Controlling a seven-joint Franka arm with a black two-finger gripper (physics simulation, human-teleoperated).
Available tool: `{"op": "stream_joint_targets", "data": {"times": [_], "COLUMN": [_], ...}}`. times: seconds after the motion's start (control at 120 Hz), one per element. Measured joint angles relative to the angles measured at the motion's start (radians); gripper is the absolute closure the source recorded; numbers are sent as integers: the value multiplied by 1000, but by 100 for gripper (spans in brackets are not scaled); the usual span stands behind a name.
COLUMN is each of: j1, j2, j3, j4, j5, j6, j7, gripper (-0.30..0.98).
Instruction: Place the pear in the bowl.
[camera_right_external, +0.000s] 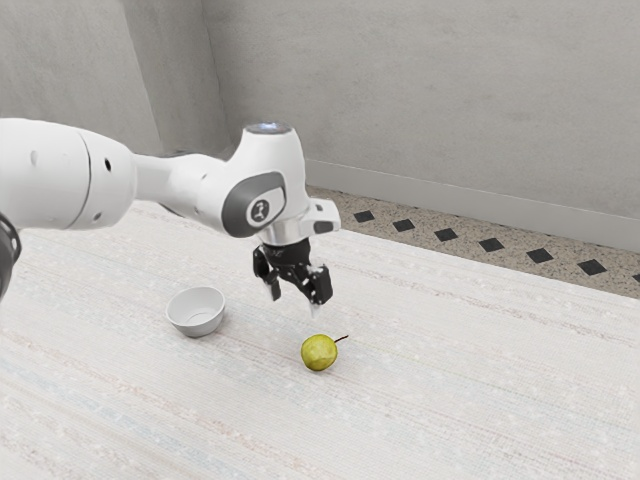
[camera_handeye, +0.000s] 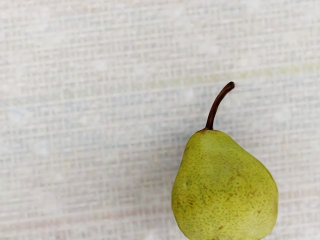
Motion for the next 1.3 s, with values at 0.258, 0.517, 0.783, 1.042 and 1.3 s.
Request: {"op": "stream_joint_targets", "data": {"times": [0.258,0.517,0.783,1.042,1.3], "j1": [-39,-43,-52,-59,-54], "j2": [6,58,103,137,162], "j3": [0,-1,-2,-2,-2], "j4": [-62,-39,-25,-3,1], "j5": [-34,-39,-46,-55,-59], "j6": [65,82,88,89,90], "j7": [-14,-23,-28,-30,-31], "gripper": [2,2,2,2,2]}}
